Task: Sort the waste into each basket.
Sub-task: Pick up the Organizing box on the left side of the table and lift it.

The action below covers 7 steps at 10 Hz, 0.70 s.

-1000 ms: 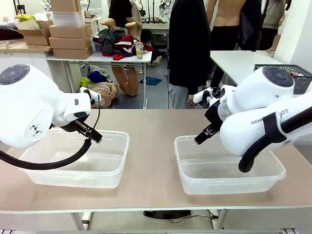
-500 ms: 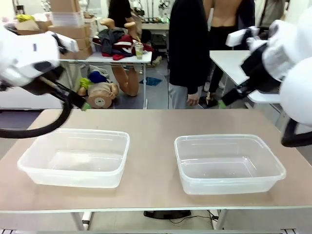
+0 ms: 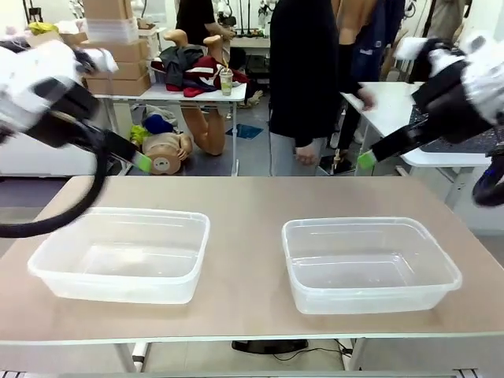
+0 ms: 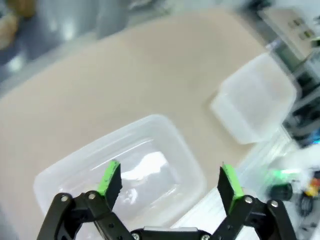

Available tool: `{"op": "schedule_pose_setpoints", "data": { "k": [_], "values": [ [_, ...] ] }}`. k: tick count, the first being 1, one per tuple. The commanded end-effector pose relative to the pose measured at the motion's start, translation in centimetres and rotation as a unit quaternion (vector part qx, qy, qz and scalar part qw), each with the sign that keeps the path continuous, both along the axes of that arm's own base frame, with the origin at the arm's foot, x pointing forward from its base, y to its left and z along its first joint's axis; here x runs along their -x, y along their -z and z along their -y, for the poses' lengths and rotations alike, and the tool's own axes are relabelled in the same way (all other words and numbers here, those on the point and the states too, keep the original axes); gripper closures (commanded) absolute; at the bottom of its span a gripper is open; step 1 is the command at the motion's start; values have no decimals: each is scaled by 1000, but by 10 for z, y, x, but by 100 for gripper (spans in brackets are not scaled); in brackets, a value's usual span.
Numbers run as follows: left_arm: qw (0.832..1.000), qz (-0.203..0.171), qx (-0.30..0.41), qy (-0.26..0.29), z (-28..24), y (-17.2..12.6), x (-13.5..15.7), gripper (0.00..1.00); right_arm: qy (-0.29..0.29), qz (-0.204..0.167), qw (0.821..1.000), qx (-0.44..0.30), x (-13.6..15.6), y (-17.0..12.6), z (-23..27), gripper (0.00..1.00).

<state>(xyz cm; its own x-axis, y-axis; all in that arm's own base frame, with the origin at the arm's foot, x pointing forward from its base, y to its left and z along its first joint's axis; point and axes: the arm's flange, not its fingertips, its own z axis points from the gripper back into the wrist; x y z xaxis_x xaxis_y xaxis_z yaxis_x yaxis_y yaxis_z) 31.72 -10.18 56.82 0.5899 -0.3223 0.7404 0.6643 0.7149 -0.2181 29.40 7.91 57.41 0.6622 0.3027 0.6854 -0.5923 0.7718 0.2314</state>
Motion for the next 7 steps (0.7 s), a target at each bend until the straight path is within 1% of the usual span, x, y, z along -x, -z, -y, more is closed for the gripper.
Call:
{"op": "schedule_pose_setpoints", "data": {
  "k": [1, 2, 3, 4, 5, 6, 7],
  "values": [
    [969, -78, 234, 36, -85, 4, 40, 0, 36, -183, 944, -273, 22, 31, 86, 0],
    [957, -94, 275, 3, -114, 20, 49, 0, 55, -190, 922, -332, 29, 49, 121, 0],
    [946, -98, 309, -25, -132, 32, 54, 0, 72, -178, 915, -355, 38, 54, 143, 0],
    [941, -104, 320, -46, -137, 39, 52, 0, 91, -166, 908, -374, 46, 53, 156, 0],
    [955, -137, 234, -124, -127, 44, 43, 0, -3, -113, 965, -238, 17, 19, 130, 0],
    [947, -83, 310, -1, -158, -14, 32, 0, -3, -113, 965, -238, 17, 19, 130, 0],
    [947, -83, 310, -1, -158, -14, 32, 0, -3, -113, 965, -238, 17, 19, 130, 0]
  ]
}}
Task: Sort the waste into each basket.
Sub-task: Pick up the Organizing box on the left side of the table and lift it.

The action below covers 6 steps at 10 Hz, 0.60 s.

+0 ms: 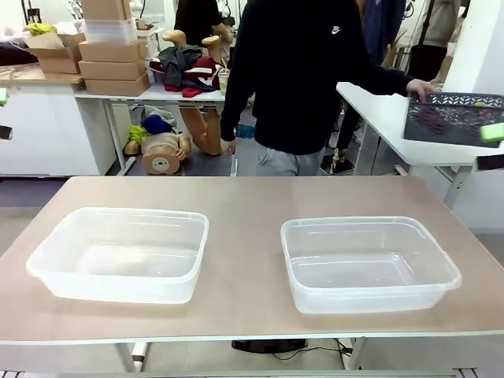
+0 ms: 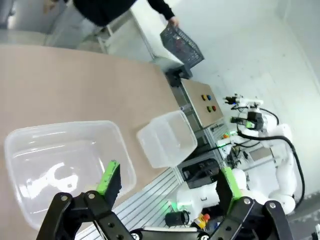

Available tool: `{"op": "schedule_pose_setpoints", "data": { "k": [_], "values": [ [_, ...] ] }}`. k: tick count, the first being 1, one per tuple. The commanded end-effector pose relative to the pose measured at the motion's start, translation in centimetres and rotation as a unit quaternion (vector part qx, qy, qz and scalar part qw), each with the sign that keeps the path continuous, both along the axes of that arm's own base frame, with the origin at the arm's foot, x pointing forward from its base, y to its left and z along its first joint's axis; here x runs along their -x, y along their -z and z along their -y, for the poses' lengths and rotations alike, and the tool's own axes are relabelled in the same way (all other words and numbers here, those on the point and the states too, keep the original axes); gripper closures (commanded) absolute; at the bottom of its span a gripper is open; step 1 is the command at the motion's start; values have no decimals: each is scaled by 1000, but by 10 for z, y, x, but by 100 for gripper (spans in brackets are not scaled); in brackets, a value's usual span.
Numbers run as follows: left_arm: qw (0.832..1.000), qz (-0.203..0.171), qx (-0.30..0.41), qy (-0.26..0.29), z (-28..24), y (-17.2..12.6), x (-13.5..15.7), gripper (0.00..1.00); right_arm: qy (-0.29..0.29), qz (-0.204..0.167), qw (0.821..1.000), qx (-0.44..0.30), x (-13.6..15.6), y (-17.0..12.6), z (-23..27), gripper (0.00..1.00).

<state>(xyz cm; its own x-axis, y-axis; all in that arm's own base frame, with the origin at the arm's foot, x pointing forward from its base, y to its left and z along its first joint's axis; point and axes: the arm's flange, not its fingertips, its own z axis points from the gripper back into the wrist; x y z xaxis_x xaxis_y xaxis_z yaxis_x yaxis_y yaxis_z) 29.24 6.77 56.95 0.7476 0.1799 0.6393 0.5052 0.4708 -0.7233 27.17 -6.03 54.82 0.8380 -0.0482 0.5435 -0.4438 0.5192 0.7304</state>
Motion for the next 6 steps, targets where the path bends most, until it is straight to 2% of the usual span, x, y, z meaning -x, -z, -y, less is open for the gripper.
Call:
{"op": "schedule_pose_setpoints", "data": {
  "k": [1, 6],
  "values": [
    [999, 33, 12, 34, 11, -13, 7, 0, -9, 25, 999, 23, -5, -7, -9, 0],
    [999, 33, 12, 34, 11, -13, 7, 0, -9, 25, 999, 23, -5, -7, -9, 0]
  ]
}}
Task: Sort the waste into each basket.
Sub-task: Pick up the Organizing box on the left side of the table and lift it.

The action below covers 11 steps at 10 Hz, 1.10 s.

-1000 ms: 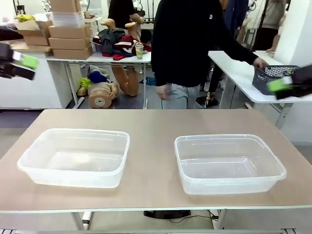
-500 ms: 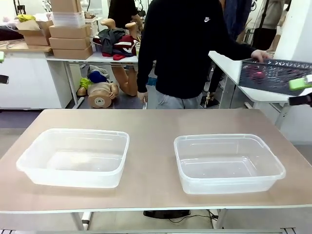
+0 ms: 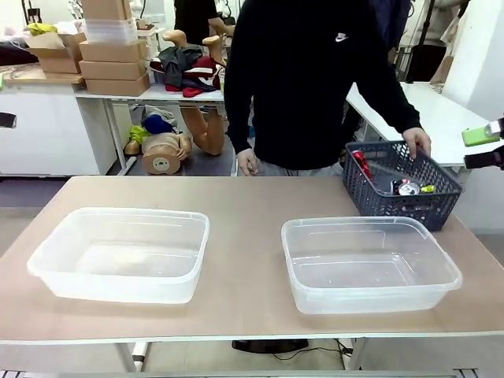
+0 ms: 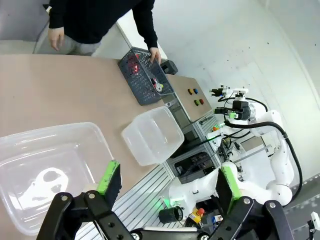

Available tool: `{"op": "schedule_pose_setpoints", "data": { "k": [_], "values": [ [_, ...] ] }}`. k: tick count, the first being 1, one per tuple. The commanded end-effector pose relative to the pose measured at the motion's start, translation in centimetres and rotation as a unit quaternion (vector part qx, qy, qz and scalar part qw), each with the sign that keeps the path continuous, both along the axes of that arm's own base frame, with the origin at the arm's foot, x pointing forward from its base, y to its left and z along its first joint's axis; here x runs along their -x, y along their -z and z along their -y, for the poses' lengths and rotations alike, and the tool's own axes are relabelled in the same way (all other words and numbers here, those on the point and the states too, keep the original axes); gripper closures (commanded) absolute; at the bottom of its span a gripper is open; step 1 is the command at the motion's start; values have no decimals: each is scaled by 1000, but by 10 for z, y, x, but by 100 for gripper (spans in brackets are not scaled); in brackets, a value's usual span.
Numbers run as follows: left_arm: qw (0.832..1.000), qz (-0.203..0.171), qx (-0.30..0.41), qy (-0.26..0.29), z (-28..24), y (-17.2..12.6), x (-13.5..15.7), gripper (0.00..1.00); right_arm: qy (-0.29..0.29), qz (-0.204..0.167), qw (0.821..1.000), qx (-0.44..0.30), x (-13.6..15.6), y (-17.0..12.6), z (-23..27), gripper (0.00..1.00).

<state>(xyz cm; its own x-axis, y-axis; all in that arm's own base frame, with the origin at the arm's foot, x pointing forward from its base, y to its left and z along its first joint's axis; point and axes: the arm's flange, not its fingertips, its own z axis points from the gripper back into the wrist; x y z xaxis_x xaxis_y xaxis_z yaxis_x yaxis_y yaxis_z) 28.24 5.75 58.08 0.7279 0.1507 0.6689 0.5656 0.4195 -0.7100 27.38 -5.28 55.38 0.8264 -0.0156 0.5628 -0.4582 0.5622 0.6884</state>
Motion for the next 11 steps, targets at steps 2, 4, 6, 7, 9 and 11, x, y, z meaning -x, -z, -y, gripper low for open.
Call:
{"op": "schedule_pose_setpoints", "data": {
  "k": [2, 4, 6, 7, 9, 11],
  "values": [
    [998, 7, -53, 33, 1, 1, -1, 0, 57, -6, 998, 6, -15, -9, -38, 0],
    [971, -48, -232, -34, -19, 14, 2, 0, 50, -31, 993, 100, -41, -14, -162, 0],
    [932, -41, -350, -81, -26, 33, 7, 0, 28, -87, 976, 197, -63, 16, -301, 0],
    [928, -33, -367, -58, -18, 45, 6, 0, 46, -90, 964, 244, -72, 33, -343, 0],
    [930, -33, -367, -8, 7, 74, -7, 0, 24, -84, 954, 287, -70, 56, -375, 0],
    [924, -34, -379, -37, -14, 37, -10, 0, 5, -80, 964, 254, -41, 72, -386, 0]
  ]
}}
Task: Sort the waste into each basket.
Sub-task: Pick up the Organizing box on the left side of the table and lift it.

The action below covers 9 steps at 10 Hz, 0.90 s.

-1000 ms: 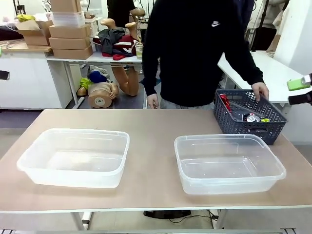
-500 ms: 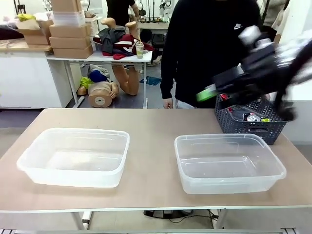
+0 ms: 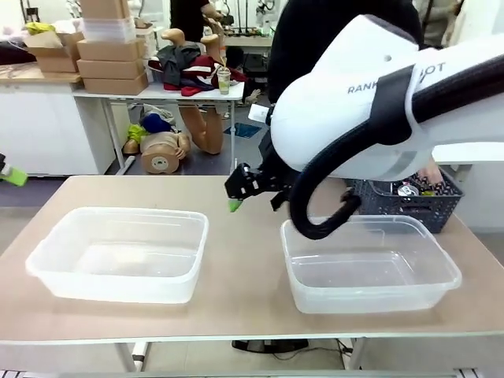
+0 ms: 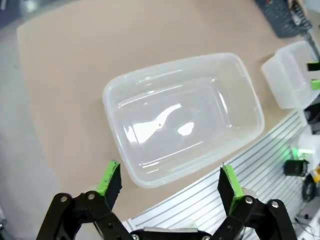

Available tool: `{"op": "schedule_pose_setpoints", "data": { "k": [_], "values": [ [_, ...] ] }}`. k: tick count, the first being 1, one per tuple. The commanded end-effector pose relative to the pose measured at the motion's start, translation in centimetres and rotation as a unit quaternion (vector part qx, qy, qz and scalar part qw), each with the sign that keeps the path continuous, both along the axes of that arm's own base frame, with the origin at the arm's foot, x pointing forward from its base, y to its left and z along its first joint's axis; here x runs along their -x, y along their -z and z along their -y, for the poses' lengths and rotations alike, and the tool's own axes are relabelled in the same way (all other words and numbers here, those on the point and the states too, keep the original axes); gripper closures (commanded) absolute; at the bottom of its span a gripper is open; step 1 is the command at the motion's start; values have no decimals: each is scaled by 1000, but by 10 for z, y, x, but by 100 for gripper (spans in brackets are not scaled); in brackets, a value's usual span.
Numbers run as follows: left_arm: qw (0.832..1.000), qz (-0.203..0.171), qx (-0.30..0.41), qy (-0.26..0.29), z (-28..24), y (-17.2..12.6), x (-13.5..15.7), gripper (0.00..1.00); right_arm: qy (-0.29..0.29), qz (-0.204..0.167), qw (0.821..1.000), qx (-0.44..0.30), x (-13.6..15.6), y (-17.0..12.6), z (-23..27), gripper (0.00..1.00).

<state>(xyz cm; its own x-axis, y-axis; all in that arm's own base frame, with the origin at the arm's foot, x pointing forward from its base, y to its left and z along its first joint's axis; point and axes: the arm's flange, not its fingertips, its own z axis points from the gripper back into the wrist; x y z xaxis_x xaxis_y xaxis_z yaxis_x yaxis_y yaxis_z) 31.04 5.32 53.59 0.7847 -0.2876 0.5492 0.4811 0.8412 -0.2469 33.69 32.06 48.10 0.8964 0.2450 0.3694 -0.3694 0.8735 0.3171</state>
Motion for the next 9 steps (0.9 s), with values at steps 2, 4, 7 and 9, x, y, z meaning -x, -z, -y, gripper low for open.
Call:
{"op": "schedule_pose_setpoints", "data": {
  "k": [2, 4, 7, 9],
  "values": [
    [1000, 7, -7, -2, -18, -7, 18, 0, 0, 0, 1000, 0, 0, 0, 0, 0],
    [1000, 8, -4, -23, -2, 13, -13, 0, 92, -58, 993, 45, -7, 16, -40, 0],
    [994, -88, -58, 9, 11, 80, -53, 0, 131, -111, 984, 42, -53, 54, -134, 0],
    [987, -122, -83, 69, 18, 119, -68, 0, 185, -133, 970, 88, -74, 82, -160, 0]
  ]
}}
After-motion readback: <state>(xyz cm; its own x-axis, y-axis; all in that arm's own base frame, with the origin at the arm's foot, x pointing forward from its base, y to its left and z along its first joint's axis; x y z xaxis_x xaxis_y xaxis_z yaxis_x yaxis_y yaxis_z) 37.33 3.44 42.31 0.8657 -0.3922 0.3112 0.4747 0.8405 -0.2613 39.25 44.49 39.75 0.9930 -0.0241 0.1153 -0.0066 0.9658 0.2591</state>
